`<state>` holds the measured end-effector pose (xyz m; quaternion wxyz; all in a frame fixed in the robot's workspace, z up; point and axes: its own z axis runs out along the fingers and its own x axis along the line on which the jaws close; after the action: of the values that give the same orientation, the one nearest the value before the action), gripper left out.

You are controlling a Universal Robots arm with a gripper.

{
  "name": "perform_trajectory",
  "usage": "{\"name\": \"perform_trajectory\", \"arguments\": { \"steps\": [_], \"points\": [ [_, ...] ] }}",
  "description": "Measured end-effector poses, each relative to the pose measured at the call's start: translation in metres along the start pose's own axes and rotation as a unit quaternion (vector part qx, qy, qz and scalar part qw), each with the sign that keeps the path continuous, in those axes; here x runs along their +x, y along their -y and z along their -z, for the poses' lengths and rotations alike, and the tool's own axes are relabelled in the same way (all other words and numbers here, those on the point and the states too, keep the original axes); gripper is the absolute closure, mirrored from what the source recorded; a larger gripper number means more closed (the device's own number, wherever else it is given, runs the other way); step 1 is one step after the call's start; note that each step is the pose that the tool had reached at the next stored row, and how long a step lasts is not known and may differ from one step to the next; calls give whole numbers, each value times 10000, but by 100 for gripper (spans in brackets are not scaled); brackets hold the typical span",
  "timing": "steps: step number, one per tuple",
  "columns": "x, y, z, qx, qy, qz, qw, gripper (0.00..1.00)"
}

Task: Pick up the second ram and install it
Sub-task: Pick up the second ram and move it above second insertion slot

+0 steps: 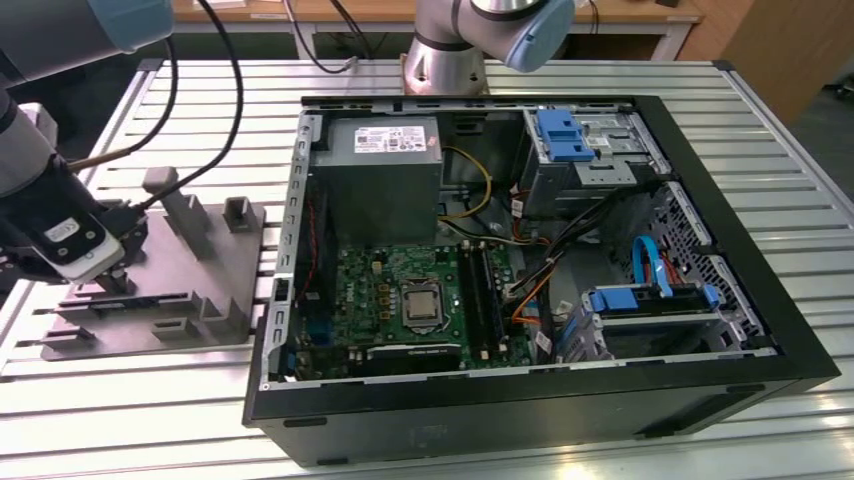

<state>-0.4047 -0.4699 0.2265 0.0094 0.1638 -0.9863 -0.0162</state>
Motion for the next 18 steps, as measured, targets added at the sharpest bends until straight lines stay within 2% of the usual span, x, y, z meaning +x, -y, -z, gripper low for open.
{"name": "perform_trajectory", "arguments": {
  "steps": [9,18],
  "points": [
    [0,0,0,6,-16,449,9990,89],
    [0,0,0,11,-30,853,9963,89]
  ]
}}
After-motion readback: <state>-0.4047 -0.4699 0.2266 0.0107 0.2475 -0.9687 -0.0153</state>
